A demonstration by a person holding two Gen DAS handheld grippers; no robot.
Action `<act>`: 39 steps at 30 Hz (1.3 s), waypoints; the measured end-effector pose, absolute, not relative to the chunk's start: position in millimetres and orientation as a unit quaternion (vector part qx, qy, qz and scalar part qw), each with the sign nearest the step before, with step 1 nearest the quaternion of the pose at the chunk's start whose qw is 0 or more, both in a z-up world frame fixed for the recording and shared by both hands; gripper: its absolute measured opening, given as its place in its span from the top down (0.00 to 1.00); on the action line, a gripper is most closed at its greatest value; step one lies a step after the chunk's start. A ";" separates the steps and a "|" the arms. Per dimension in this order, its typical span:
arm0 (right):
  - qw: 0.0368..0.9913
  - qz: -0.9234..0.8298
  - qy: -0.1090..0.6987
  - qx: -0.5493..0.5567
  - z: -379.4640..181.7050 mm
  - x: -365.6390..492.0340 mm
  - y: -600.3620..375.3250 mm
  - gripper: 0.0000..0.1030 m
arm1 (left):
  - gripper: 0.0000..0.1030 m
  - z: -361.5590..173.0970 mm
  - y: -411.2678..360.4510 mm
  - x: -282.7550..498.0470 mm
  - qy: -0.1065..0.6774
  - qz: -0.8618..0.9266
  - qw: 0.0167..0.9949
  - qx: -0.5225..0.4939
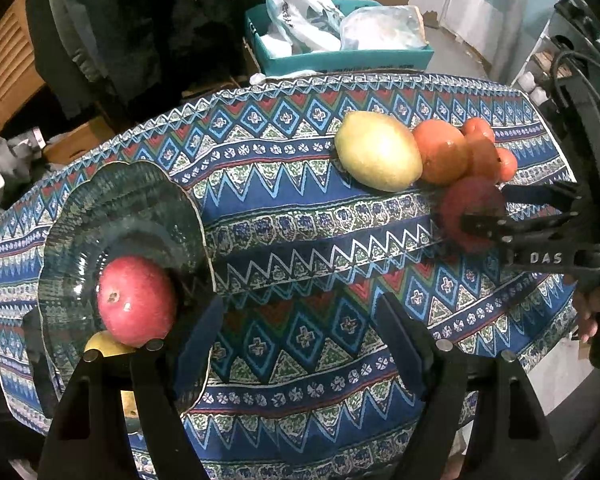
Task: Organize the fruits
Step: 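Withdraw both tools from the plate back toward the remaining fruit, then grasp the yellow pear with left tool while right tool grasps the other red apple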
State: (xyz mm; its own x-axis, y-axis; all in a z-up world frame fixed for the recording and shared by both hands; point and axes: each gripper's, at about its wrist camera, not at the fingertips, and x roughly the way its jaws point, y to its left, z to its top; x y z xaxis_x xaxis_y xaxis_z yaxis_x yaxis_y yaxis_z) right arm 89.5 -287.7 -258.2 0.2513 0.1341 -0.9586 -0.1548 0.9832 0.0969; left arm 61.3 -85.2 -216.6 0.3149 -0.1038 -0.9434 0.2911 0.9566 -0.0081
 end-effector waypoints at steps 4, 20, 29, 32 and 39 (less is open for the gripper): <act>0.787 0.091 0.610 -0.012 -267.4 91.8 -284.7 0.16 | 0.22 -220.6 -87.2 63.7 0.575 -0.124 0.805 0.077; 0.792 0.097 0.602 -0.015 -276.6 93.1 -285.6 0.27 | 0.22 -226.1 -96.7 71.6 0.580 -0.132 0.801 0.070; 0.815 0.082 0.573 0.018 -242.5 86.6 -316.7 0.27 | 0.22 -220.3 -115.4 89.2 0.572 -0.145 0.804 0.071; 0.820 0.075 0.566 0.037 -232.9 84.5 -330.3 0.27 | 0.22 -217.9 -123.7 96.0 0.567 -0.154 0.805 0.082; 0.830 0.043 0.554 0.053 -223.6 86.9 -361.9 0.27 | 0.17 -217.5 -140.7 112.0 0.561 -0.166 0.806 0.090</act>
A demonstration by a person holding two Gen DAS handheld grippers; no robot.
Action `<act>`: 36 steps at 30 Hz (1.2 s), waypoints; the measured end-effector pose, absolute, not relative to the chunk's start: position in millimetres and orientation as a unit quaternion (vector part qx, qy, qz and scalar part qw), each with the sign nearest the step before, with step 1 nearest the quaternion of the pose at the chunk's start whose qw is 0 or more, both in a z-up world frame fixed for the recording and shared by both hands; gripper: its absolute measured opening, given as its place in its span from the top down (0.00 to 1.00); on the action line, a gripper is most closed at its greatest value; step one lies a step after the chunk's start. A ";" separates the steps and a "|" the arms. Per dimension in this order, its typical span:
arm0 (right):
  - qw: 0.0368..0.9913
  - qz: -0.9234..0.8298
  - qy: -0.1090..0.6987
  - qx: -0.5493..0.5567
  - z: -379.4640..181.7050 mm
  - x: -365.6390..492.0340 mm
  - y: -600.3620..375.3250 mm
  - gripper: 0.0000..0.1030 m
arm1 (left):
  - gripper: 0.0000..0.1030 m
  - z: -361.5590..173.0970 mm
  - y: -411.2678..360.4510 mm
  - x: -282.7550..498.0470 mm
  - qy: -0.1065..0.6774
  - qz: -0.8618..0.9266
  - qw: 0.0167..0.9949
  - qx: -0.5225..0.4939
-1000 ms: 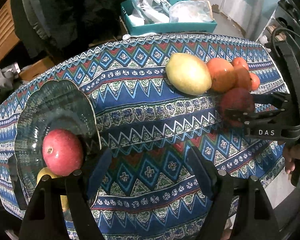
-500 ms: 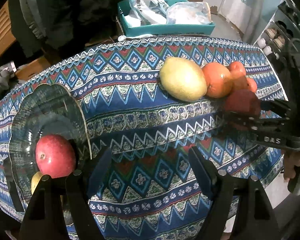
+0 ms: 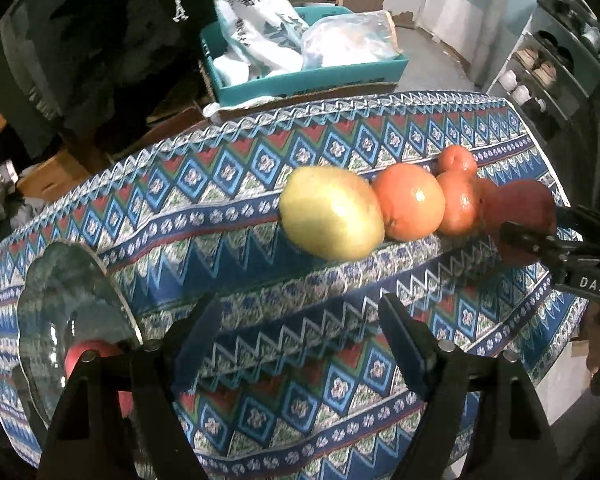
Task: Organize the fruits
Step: 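Grasp the yellow pear with left tool while right tool grasps the other red apple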
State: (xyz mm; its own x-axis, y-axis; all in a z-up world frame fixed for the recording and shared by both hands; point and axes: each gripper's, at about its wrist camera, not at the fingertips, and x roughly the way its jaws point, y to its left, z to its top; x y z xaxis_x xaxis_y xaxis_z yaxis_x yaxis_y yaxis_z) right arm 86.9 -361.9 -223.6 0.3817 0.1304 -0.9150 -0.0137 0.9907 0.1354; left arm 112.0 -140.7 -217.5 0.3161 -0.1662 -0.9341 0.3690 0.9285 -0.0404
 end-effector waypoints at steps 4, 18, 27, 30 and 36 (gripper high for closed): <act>0.832 0.027 0.551 0.060 -221.9 88.1 -377.5 0.27 | 0.16 -223.1 -153.3 125.6 0.556 -0.176 0.806 0.102; 0.829 0.011 0.553 0.088 -231.5 89.4 -405.3 0.27 | 0.16 -260.7 -186.2 151.5 0.568 -0.213 0.783 0.137; 0.826 0.008 0.556 0.093 -237.9 91.9 -415.2 0.27 | 0.16 -281.0 -195.0 166.3 0.577 -0.215 0.774 0.149; 0.827 0.006 0.554 0.093 -237.9 92.9 -417.2 0.27 | 0.16 -284.6 -194.7 168.0 0.578 -0.222 0.771 0.146; 0.827 0.005 0.554 0.094 -238.1 94.2 -419.5 0.27 | 0.20 -287.2 -189.0 172.8 0.578 -0.230 0.773 0.123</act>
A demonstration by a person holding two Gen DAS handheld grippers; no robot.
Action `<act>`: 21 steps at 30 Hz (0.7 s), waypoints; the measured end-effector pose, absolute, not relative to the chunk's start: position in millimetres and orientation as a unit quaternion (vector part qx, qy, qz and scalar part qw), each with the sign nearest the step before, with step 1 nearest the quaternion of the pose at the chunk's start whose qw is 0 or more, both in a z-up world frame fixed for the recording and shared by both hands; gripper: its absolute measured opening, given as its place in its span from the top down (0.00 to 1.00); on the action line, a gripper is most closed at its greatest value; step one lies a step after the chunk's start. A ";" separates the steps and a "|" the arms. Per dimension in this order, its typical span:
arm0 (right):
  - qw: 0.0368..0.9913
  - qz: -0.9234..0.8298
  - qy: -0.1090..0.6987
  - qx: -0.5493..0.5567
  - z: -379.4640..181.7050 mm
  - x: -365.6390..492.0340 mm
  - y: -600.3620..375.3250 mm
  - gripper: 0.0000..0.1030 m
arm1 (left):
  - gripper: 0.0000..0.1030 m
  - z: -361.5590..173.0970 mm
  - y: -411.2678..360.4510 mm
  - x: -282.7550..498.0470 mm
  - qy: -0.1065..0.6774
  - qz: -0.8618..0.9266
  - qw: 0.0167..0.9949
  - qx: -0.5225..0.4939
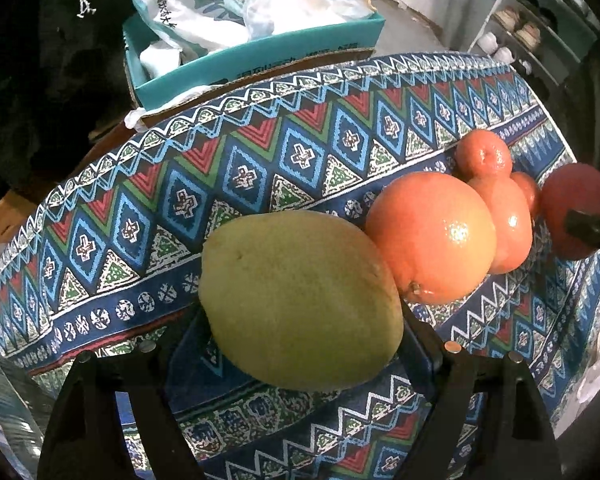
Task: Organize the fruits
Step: 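Grasp the yellow pear with left tool while right tool grasps the other red apple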
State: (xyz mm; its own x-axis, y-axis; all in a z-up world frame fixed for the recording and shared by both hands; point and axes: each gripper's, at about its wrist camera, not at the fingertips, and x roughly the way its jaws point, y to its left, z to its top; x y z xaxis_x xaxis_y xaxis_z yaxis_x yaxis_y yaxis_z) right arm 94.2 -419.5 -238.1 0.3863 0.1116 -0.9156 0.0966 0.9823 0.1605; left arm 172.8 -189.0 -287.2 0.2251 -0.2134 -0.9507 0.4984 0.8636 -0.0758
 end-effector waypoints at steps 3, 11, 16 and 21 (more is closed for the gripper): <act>0.827 0.005 0.554 0.094 -238.0 94.0 -419.0 0.27 | 0.20 -286.8 -186.7 172.9 0.576 -0.231 0.776 0.114; 0.828 0.009 0.554 0.087 -237.2 91.9 -415.9 0.27 | 0.21 -283.2 -180.6 156.9 0.561 -0.224 0.790 0.103; 0.833 0.015 0.547 0.080 -233.4 90.2 -408.7 0.27 | 0.26 -273.9 -173.3 146.2 0.550 -0.219 0.801 0.089; 0.835 0.021 0.545 0.076 -230.4 87.0 -402.4 0.27 | 0.29 -271.6 -171.6 141.2 0.559 -0.215 0.795 0.096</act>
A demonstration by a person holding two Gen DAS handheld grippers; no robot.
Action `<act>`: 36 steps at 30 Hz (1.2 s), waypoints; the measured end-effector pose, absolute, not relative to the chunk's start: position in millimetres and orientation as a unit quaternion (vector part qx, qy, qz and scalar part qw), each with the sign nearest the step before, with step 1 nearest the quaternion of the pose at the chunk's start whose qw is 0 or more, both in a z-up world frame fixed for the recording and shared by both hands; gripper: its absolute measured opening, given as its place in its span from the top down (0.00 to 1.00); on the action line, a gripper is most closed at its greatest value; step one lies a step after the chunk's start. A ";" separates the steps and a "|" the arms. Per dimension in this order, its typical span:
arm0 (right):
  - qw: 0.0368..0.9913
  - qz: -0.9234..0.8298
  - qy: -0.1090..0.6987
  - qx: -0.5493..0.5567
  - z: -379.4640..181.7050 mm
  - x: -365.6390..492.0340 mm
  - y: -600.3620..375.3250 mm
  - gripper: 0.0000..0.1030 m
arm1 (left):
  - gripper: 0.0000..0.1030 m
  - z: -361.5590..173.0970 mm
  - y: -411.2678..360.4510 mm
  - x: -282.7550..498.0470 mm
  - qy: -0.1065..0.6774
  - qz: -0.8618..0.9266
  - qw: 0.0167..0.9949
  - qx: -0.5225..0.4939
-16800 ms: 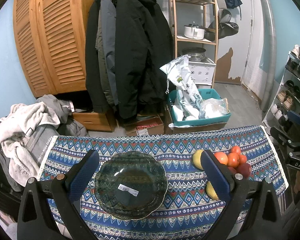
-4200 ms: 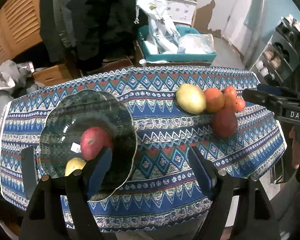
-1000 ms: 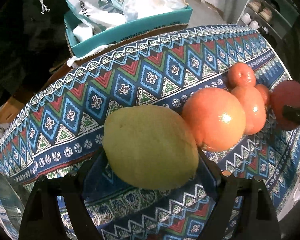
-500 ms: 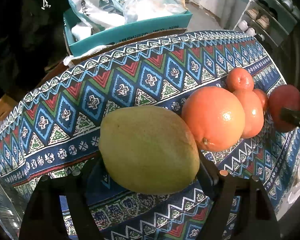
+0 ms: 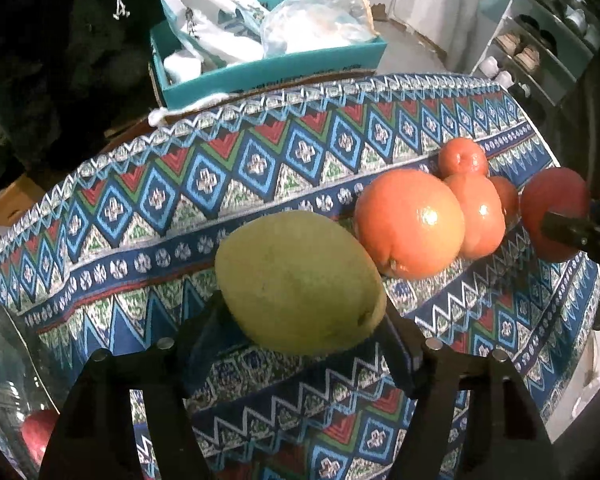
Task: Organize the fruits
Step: 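Grasp the yellow pear with left tool while right tool grasps the other red apple, then lift the pear with left tool while right tool carries the apple toward the glass plate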
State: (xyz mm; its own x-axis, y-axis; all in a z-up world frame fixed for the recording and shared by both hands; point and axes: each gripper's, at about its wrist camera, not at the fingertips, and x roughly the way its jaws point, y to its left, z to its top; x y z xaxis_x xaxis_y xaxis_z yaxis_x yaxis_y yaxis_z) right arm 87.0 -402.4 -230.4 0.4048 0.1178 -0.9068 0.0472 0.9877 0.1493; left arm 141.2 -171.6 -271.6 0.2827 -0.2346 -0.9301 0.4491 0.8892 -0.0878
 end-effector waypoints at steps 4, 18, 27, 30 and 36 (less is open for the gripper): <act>0.833 0.024 0.547 0.077 -231.4 83.5 -399.9 0.27 | 0.29 -273.4 -173.0 140.0 0.563 -0.216 0.790 0.105; 0.827 0.030 0.555 0.076 -238.3 80.1 -400.4 0.27 | 0.20 -285.9 -195.7 149.5 0.567 -0.213 0.787 0.115; 0.826 0.034 0.558 0.074 -240.6 81.3 -398.7 0.27 | 0.23 -283.1 -185.0 151.7 0.555 -0.222 0.798 0.074; 0.827 0.035 0.556 0.071 -238.8 81.1 -396.9 0.27 | 0.23 -282.0 -186.2 144.0 0.548 -0.224 0.801 0.088; 0.832 0.037 0.550 0.064 -232.9 82.0 -390.5 0.27 | 0.24 -275.6 -181.5 135.5 0.547 -0.222 0.803 0.086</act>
